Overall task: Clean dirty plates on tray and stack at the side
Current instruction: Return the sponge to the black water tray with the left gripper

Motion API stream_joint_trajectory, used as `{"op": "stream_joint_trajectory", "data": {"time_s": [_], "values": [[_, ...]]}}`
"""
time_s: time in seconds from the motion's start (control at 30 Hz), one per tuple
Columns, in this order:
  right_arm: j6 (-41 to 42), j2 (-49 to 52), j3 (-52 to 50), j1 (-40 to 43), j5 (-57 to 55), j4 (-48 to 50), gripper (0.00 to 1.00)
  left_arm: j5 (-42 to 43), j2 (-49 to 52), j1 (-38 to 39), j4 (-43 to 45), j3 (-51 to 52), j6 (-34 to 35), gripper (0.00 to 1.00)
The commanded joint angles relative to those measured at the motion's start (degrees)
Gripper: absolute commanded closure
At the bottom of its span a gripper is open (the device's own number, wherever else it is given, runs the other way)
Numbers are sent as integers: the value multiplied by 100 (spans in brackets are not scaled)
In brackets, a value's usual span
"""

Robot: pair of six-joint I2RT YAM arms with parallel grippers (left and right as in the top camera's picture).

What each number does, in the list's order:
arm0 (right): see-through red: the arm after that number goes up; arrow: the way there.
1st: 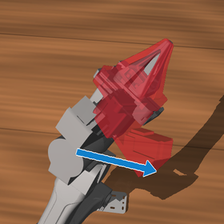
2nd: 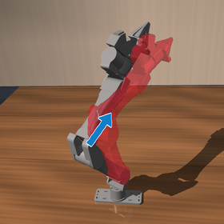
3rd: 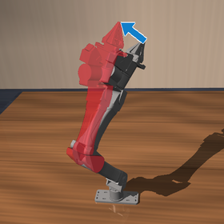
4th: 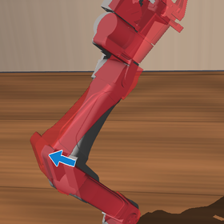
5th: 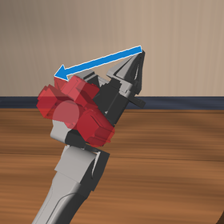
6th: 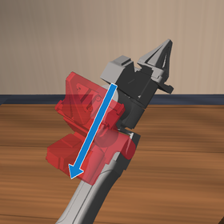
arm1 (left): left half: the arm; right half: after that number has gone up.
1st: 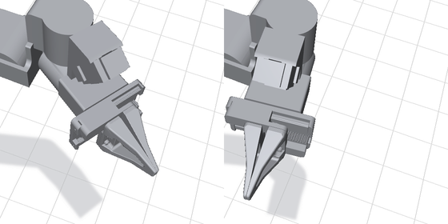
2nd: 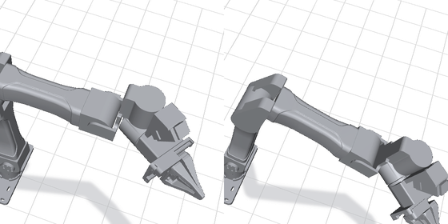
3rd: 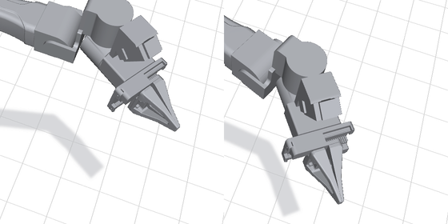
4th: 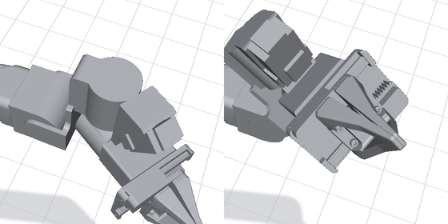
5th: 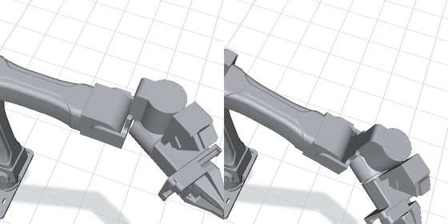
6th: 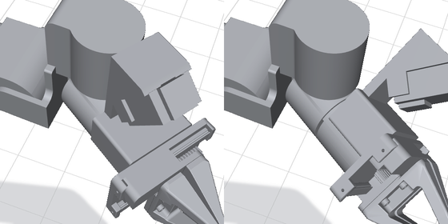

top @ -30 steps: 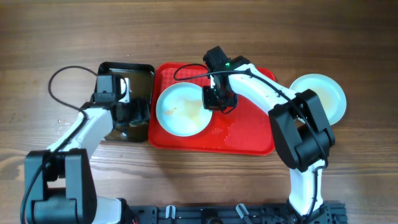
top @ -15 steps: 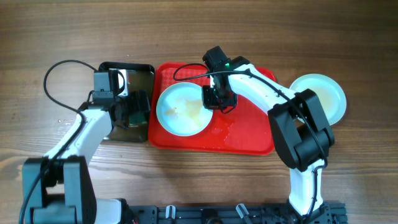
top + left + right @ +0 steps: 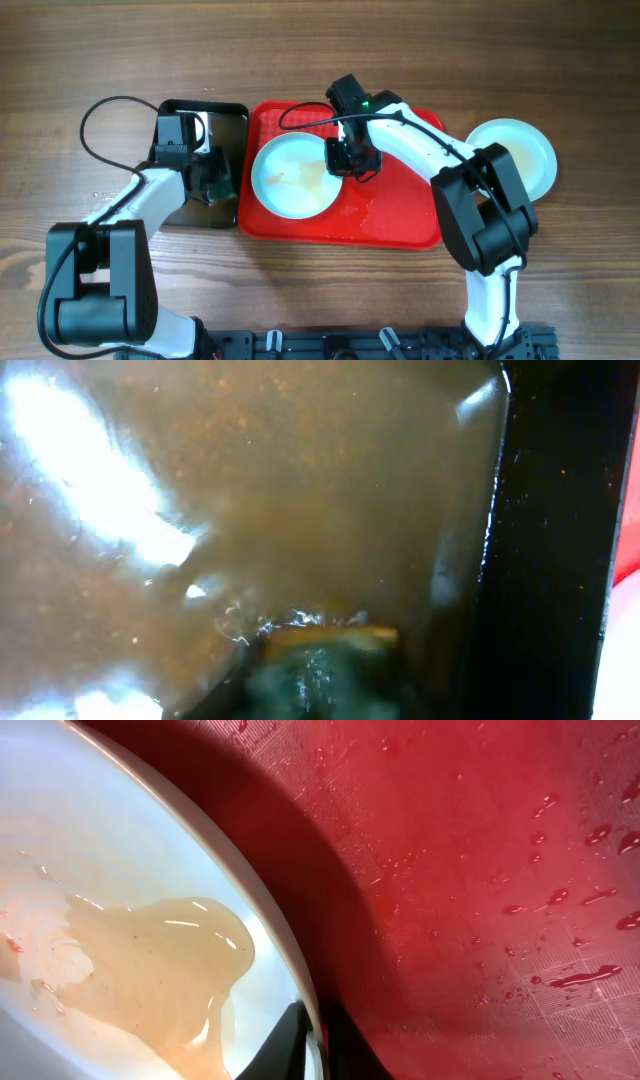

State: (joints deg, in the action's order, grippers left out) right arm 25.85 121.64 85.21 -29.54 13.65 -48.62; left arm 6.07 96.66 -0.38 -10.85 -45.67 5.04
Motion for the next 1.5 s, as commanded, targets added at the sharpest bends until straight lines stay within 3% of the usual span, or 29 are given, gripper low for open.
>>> {"op": "stream_joint_trajectory", "data": {"time_s": [0.0, 0.23, 0.27, 0.3, 0.37, 0.43, 0.47, 0.67, 0.77, 0.93, 1.0, 1.03, 1.27, 1.3, 1.33, 1.37, 1.43, 1.47], "values": [[2, 190, -92, -13, -201, -72, 90, 26, 101, 22, 35, -79, -17, 96], [0, 190, -92, -13, -201, -138, 94, -146, -197, 22, -7, -483, -35, 93], [2, 190, -92, -13, -201, -138, 94, -146, -208, 22, -15, -483, -33, 68], [4, 190, -92, -13, -201, -138, 94, -144, -205, 22, -90, -483, -31, 36], [2, 190, -92, -13, -201, -138, 94, -146, -201, 22, -323, -481, -35, 27], [2, 190, -92, -13, -201, -127, 94, -149, -195, 22, -492, -481, -35, 6], [2, 190, -92, -13, -201, -118, 94, -149, -168, 22, -540, -481, -35, 0], [-2, 190, -92, -13, -201, -151, 94, -166, 101, 22, -385, -481, -35, 0], [0, 190, -92, -13, -201, -153, 94, -164, 177, 22, -195, -481, -35, 3], [0, 190, -92, -13, -201, -153, 94, -164, 503, 22, -48, -481, -33, 32], [4, 190, -92, -13, -201, -157, 94, -162, 509, 22, -66, -481, -33, 82], [0, 190, -92, -13, -201, -157, 94, -160, 503, 22, -72, -481, -31, 96], [2, 190, -92, -13, -201, -168, 94, -144, -57, 22, -136, -575, -321, 96], [2, 190, -92, -13, -201, -168, 94, -146, -160, 26, -151, -575, -339, 93], [2, 190, -92, -13, -201, -168, 94, -146, -214, 26, -199, -575, -337, 52], [0, 190, -92, -13, -201, -168, 94, -144, -243, 26, -315, -575, -334, 23], [4, 190, -92, -13, -201, -175, 94, -142, -214, 26, -702, -573, -306, 11], [2, 190, -92, -13, -201, -177, 94, -116, -201, 26, -876, -573, -295, 10]]}}
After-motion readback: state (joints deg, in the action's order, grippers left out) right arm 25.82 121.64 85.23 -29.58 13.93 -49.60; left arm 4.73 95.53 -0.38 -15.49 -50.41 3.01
